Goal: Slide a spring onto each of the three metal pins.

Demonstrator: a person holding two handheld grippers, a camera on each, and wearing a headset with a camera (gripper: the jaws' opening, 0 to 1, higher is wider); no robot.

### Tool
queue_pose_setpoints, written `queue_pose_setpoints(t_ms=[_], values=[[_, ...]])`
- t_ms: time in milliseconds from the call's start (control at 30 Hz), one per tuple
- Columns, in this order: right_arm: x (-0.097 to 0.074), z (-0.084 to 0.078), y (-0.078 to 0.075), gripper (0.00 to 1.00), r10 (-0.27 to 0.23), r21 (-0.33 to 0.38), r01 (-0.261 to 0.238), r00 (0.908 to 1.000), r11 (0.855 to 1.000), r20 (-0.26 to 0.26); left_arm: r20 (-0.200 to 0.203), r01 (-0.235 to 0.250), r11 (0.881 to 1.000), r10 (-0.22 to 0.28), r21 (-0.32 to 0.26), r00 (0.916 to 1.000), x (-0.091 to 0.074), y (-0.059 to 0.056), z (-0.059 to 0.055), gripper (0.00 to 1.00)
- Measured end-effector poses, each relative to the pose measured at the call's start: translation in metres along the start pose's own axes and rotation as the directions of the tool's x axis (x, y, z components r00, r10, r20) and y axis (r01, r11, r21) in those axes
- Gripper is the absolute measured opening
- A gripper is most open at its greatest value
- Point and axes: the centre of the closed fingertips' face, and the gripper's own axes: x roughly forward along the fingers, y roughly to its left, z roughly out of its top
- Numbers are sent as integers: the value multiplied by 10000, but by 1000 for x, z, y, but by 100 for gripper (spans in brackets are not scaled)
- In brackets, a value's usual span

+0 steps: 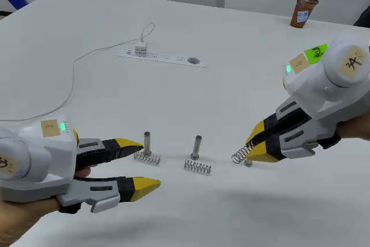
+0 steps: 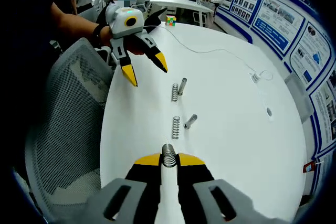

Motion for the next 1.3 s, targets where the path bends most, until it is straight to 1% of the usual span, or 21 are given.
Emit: queue_pose_setpoints(t_ms=[167, 300, 333, 467, 567, 700, 767, 900, 1000, 1300], values=[[-8, -10, -13, 12, -200, 5, 201, 9982, 9998, -574, -55, -304, 9995, 303, -84, 9995, -6, 6, -4, 50], [-11, -16, -23, 12, -311, 39, 315, 9959, 9995, -851, -92, -402, 9990, 400, -201, 9992, -9, 6, -7, 52], [-12, -18, -26, 12, -338, 52, 345, 9944, 9994, -997, -117, -418, 9988, 415, -236, 9991, -9, 6, -8, 53], [-12, -24, -34, 12, -411, 31, 419, 9905, 9991, -1310, -152, -444, 9986, 440, -290, 9989, -9, 5, -10, 55], [-11, -30, -40, 12, -479, -39, 479, 9851, 9988, -1654, -161, -462, 9985, 458, -300, 9988, -10, 5, -11, 55], [-7, -35, -46, 12, -382, 19, 393, 9810, 9992, -1900, -152, -496, 9981, 491, -356, 9987, -10, 5, -11, 56], [-4, -39, -49, 12, -332, 50, 349, 9779, 9994, -2064, -134, -514, 9979, 509, -382, 9986, -11, 5, -11, 57], [0, -42, -51, 12, -191, 135, 226, 9758, 9997, -2178, -148, -563, 9975, 557, -419, 9983, -13, 6, -12, 57], [4, -45, -51, 12, -132, 60, 151, 9705, 9999, -2408, -183, -596, 9972, 588, -451, 9981, -15, 7, -14, 57], [11, -47, -53, 12, 24, 33, -16, 9646, 10000, -2637, -175, -599, 9970, 591, -495, 9981, -14, 7, -16, 57]])
